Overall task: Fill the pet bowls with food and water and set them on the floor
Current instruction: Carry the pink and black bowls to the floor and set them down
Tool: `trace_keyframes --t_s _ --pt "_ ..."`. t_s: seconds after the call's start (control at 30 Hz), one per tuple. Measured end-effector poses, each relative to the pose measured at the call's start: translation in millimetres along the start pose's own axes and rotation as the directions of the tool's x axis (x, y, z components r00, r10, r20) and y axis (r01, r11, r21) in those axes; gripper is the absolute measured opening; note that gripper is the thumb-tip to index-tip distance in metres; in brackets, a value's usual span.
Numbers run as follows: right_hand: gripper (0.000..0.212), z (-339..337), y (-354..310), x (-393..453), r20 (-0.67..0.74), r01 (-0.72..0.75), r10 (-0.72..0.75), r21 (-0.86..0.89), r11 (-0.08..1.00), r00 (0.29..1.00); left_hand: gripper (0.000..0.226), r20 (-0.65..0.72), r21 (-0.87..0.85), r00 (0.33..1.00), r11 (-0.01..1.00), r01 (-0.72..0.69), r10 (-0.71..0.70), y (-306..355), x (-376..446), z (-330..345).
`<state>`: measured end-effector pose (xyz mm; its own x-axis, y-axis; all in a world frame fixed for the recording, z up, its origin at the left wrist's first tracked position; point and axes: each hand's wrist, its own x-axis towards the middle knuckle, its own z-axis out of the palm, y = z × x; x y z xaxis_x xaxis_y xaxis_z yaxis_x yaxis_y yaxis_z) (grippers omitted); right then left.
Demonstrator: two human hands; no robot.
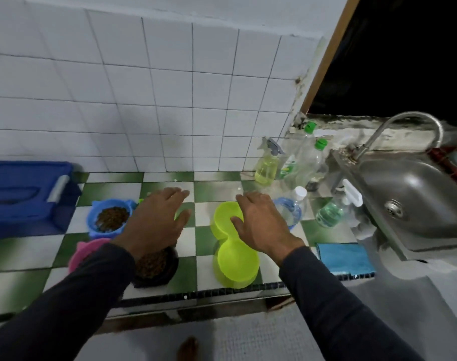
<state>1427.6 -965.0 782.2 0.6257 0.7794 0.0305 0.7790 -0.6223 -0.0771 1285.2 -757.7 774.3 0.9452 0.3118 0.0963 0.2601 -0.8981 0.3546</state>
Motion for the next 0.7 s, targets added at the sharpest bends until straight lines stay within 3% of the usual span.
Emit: trace_keyframes --t_s 0.43,0.7 --pt "0.048 36 -95 -5 0.086 0.199 -0.213 0.147 0.969 0.973 0.055 -0.037 0.101 0.962 0.957 0.271 -0.269 -66 -102 -9" --pt "0.050 58 -155 1 0.136 0.198 -0.228 0.202 0.959 0.964 0.042 -0.050 0.116 0.938 0.931 0.346 -0.343 -124 -137 -9"
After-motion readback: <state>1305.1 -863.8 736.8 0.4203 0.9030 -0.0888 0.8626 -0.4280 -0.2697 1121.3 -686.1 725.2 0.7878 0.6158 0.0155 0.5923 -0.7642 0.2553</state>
